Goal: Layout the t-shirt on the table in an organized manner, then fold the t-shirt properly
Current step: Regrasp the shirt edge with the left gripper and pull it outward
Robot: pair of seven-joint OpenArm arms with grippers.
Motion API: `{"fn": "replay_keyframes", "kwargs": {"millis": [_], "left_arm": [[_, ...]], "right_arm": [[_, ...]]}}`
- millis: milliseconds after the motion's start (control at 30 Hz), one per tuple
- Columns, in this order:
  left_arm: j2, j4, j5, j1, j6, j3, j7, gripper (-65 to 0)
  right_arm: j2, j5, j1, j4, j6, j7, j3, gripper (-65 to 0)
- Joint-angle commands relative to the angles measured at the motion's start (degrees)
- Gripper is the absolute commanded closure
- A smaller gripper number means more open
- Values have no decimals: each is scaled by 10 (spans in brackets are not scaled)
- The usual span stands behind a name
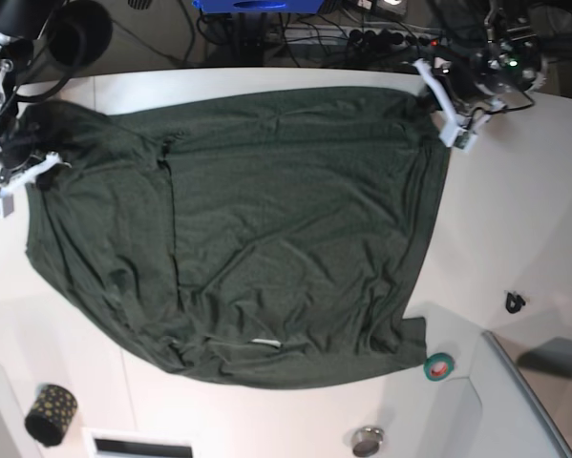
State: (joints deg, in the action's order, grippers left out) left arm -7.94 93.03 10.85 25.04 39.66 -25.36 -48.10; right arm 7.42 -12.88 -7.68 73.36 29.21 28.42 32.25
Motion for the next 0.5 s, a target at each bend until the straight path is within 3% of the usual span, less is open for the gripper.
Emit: {"fn": "replay_keyframes", "kwargs": {"millis": [0, 67, 200, 367, 467], "left_arm": [[-7, 9, 9, 11, 3, -18, 7, 0], [-11, 20, 14, 33, 3, -52, 7, 0], [-9, 75, 52, 86, 3, -81, 7, 0], [14, 102, 82, 115, 3, -164, 7, 0], [29, 115, 106, 93, 3, -156, 5, 0]], "right_arm": [[9, -6, 4, 8, 4, -11, 2, -8], [8, -6, 3, 11, 5, -11, 2, -8], [4, -7, -3, 15, 64, -10, 2, -8], [-9, -7, -33, 60, 69, -10, 2, -8], [-9, -7, -35, 72, 70, -10, 2, -8]]}}
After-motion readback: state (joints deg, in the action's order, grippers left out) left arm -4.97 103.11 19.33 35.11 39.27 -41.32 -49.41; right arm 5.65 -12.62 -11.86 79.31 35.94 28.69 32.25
